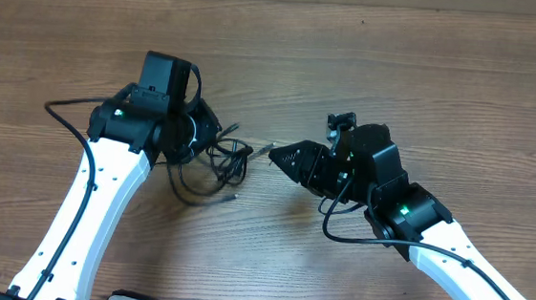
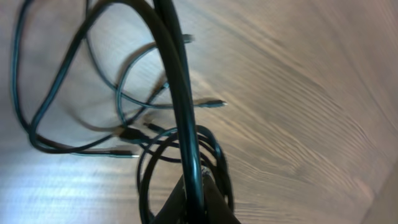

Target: Untangle cables

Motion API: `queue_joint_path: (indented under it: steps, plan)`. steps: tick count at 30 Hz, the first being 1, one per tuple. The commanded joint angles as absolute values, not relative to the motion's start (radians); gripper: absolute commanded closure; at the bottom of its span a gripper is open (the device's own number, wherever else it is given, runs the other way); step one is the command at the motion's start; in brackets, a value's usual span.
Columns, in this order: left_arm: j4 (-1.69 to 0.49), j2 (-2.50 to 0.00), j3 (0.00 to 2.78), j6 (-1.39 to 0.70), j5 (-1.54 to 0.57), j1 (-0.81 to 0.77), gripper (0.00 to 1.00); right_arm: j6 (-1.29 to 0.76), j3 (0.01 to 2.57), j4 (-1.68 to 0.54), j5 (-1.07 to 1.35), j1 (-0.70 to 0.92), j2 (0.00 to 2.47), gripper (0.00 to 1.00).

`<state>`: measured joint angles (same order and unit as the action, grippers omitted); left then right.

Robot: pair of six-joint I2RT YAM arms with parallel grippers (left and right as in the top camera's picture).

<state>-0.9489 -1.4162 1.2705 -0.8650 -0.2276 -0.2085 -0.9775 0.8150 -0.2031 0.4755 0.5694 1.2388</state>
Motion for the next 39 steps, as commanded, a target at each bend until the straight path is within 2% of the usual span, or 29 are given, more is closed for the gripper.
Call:
queue_joint_path:
  steps: [1,2,3,4,8,11,17,20,27,32,39]
  plan:
    - [-0.878,-1.413,1.285,-0.696,-0.355,-0.204,0.96,-1.027,0.824,-0.200,0.533,0.567,1.222,0.53]
    - [-0.867,-1.413,1.285,-0.686,-0.371,-0.204,0.96,-1.038,0.824,-0.200,0.532,0.567,1.223,0.49]
    - [-0.817,-1.413,1.285,-0.665,-0.440,-0.210,0.96,-1.092,0.825,-0.197,0.528,0.567,1.229,0.40]
    - [-0.800,-1.413,1.285,-0.665,-0.446,-0.215,0.96,-1.122,0.825,-0.196,0.525,0.567,1.234,0.36]
    - [-0.749,-1.413,1.285,-0.653,-0.446,-0.257,0.96,-1.244,0.825,-0.190,0.501,0.567,1.264,0.34]
    - [-0.728,-1.413,1.285,-0.645,-0.446,-0.285,0.96,-1.314,0.825,-0.179,0.464,0.567,1.278,0.36]
    - [-0.718,-1.413,1.285,-0.553,-0.446,-0.334,0.96,-1.320,0.825,-0.076,0.403,0.567,1.282,0.43]
    - [-0.718,-1.413,1.285,-0.553,-0.447,-0.336,0.96,-1.321,0.825,-0.084,0.374,0.567,1.282,0.47]
    - [-0.701,-1.413,1.285,-0.567,-0.536,-0.336,0.96,-1.321,0.824,-0.117,0.330,0.568,1.290,0.49]
    - [-0.686,-1.413,1.285,-0.611,-0.568,-0.337,0.96,-1.320,0.824,-0.118,0.333,0.568,1.305,0.62]
    - [-0.668,-1.413,1.285,-0.618,-0.580,-0.337,0.96,-1.321,0.824,-0.117,0.334,0.568,1.324,0.72]
